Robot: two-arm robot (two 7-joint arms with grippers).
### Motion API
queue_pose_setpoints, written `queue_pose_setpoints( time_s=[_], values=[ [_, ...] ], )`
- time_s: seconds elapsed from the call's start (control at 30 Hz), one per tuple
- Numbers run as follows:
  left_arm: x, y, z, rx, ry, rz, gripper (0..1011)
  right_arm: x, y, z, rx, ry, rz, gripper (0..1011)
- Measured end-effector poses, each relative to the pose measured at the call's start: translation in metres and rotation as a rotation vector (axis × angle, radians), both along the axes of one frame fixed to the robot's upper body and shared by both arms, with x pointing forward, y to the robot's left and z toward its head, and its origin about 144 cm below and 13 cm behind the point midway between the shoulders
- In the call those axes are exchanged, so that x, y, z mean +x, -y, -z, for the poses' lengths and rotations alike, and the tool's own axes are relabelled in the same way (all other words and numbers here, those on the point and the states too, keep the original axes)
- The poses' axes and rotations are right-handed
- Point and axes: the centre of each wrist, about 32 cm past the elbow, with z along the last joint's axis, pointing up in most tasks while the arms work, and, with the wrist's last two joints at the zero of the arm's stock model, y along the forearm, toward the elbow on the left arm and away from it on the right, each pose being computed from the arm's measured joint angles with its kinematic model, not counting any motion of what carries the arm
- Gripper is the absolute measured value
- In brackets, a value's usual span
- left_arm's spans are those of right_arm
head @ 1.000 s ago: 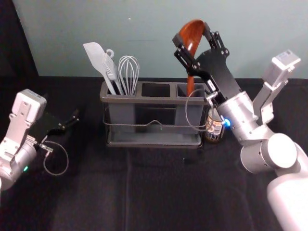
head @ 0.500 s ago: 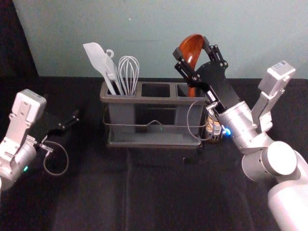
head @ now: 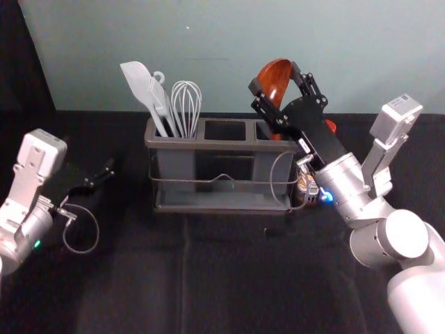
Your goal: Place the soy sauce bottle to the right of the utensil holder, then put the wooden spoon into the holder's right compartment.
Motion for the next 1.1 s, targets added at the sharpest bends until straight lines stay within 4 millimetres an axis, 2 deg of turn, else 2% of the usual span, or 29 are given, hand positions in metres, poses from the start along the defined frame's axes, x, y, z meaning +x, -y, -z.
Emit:
queue_pose_setpoints(
  time_s=[0.8, 0.87, 1.03, 1.1],
  values=[
    [0.0, 0.0, 0.0, 0.0, 0.0, 0.0, 1000, -0.0014, -0.0003, 0.0027, -0.006, -0.009, -0.003, 840],
    [0.0, 0.0, 0.0, 0.0, 0.0, 0.0, 1000, -0.0013, -0.0004, 0.003, -0.006, -0.008, -0.004, 856],
    [0.0, 0.0, 0.0, 0.0, 0.0, 0.0, 1000, -0.0012, -0.0007, 0.0035, -0.004, -0.001, -0.003, 990],
    [0.0, 0.0, 0.0, 0.0, 0.0, 0.0, 1000, -0.0011, -0.0008, 0.0029, -0.005, 0.005, -0.002, 1002]
  ],
)
